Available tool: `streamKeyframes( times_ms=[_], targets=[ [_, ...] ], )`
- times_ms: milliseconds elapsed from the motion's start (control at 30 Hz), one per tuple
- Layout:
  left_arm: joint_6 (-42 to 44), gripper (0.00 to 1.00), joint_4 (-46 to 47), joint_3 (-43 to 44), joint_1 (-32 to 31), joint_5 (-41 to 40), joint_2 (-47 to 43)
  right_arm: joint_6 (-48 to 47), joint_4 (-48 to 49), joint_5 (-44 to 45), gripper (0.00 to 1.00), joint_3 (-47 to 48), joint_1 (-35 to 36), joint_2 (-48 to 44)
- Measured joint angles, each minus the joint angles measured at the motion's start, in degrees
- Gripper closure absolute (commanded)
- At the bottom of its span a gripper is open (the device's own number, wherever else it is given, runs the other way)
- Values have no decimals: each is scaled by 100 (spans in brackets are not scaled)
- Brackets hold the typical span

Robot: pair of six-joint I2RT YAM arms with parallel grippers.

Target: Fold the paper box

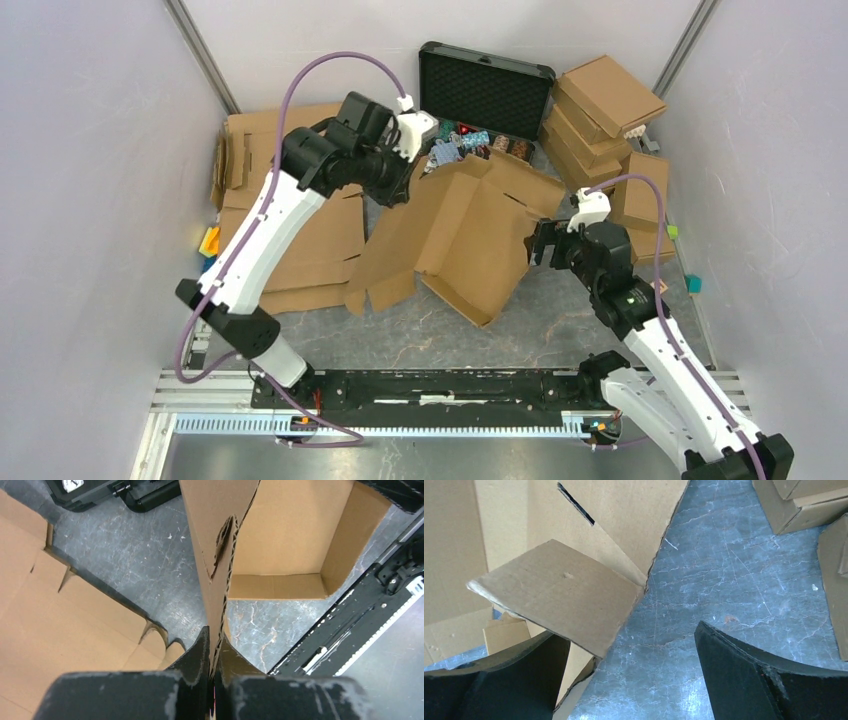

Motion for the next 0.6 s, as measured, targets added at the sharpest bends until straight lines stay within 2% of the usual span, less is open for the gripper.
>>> streamKeyframes(
  times_ms=[67,100,133,233,300,333,433,600],
  targets=[
    [173,86,-85,269,-24,17,286,-39,-50,0,2,24,0,-96],
    [227,64,-116,380,-55,13,404,-57,-68,2,2,42,2,-101],
    [291,49,-151,509,-103,2,544,-74,-87,9,2,52,0,-85],
    [393,28,-437,785,-273,-166,957,-157,-153,92,2,52,0,-13],
    [385,4,-459,822,-348,-341,1141,-184,-164,190,2,52,0,31],
    [365,0,-431,800,-367,-426,1185,-199,-164,227,2,50,0,48],
    [238,0,24,420,-363,-730,966,-214,-146,367,2,46,0,140],
    [-162,0,1051,-697,-358,-1491,-284,-256,-20,485,2,46,0,557]
  ],
)
